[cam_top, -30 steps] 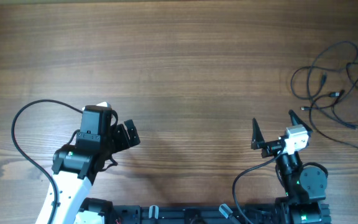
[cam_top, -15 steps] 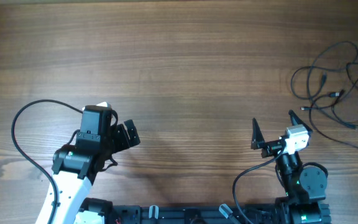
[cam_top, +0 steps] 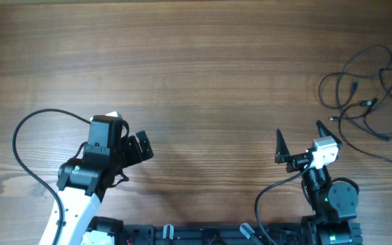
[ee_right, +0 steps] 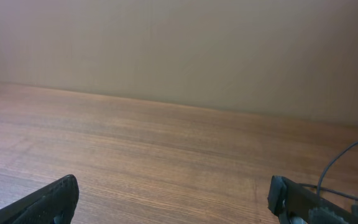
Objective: Untangle cables
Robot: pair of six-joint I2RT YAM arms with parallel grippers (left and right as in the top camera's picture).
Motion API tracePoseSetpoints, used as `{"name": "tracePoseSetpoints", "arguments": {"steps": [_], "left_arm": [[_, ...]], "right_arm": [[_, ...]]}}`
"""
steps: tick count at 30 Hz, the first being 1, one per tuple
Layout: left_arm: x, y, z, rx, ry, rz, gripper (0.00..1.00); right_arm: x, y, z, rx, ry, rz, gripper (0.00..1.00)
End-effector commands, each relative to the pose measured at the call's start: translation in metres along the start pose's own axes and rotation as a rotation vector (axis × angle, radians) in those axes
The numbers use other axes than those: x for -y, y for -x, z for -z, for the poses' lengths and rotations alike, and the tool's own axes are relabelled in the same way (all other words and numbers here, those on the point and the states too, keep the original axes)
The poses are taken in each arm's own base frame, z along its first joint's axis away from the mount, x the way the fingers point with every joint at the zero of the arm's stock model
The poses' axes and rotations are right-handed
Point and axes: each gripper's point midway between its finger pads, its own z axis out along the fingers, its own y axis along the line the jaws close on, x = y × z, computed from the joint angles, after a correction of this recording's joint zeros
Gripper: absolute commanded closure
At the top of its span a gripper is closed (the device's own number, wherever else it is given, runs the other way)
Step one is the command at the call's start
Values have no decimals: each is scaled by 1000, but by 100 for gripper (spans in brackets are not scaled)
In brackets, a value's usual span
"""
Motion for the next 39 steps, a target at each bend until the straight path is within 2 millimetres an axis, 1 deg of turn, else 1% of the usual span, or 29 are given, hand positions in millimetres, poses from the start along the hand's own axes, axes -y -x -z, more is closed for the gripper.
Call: {"name": "tracePoseSetpoints", "arguments": {"steps": [1, 9, 12, 14, 16, 20, 24, 26, 29, 30, 32, 34, 36, 39], "left_arm": [[-4, 0, -2, 4, 17, 19, 0], [-4, 1, 0, 10, 14, 19, 0], [-5, 1, 11, 43, 1, 13, 0], [-5, 5, 18, 99, -17, -1, 0], [1, 16, 30, 240, -89, -36, 0], [3, 26, 42, 471, -204, -21, 0], [-2, 39, 48, 738, -303, 11, 0], [-5, 49, 56, 903, -364, 25, 0], [-9, 56, 65, 997, -380, 35, 0], [-9, 60, 69, 1035, -378, 8, 0], [2, 61, 78, 1104, -374, -152, 0], [7, 59, 78, 1117, -346, -270, 0], [6, 57, 73, 1106, -315, -310, 0], [3, 48, 56, 1035, -281, -354, 0]], "right_arm": [[4, 3, 1, 15, -18, -10, 0], [4, 3, 1, 15, -18, -10, 0], [4, 3, 1, 15, -18, -10, 0], [4, 3, 1, 15, -18, -10, 0], [4, 3, 1, 15, -18, -10, 0], [4, 3, 1, 15, -18, -10, 0], [4, 3, 1, 15, -18, -11, 0], [4, 3, 1, 15, -18, -10, 0], [4, 3, 1, 15, -18, -10, 0], [4, 3, 1, 15, -18, -10, 0], [4, 3, 1, 15, -18, -11, 0], [4, 3, 1, 15, -18, -10, 0], [4, 3, 1, 15, -18, -10, 0], [4, 3, 1, 15, -18, -10, 0]]}}
